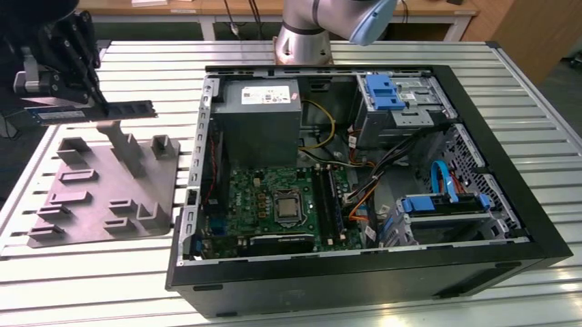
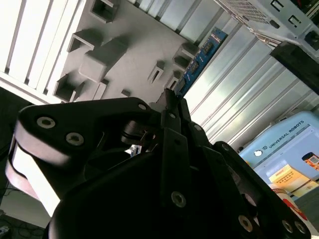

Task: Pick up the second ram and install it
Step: 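Pick up the second ram and move it above second insertion slot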

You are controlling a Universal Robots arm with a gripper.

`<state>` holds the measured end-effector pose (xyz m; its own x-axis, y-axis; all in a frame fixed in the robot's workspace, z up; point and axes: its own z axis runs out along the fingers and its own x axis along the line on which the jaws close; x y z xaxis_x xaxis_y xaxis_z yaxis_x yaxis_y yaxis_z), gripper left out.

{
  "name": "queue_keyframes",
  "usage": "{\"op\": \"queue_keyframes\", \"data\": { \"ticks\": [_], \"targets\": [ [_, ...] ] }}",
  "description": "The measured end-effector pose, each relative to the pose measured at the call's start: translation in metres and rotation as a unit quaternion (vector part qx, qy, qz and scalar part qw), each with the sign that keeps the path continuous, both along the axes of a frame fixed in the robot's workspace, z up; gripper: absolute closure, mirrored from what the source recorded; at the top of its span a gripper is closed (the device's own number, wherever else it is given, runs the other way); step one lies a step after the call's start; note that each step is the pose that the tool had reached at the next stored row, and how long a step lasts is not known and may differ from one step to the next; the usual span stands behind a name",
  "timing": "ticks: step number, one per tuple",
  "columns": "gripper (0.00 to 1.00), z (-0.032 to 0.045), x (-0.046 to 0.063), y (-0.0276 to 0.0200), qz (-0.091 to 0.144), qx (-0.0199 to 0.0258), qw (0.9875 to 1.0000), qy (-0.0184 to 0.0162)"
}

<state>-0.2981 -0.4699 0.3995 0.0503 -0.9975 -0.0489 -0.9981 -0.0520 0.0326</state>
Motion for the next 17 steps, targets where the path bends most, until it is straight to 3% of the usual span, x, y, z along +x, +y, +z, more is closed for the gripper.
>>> {"op": "queue_keyframes", "data": {
  "ticks": [17],
  "targets": [
    [0.86,-0.0001,0.036,0.0000,0.000,0.0000,1.0000,0.0000]
  ]
}}
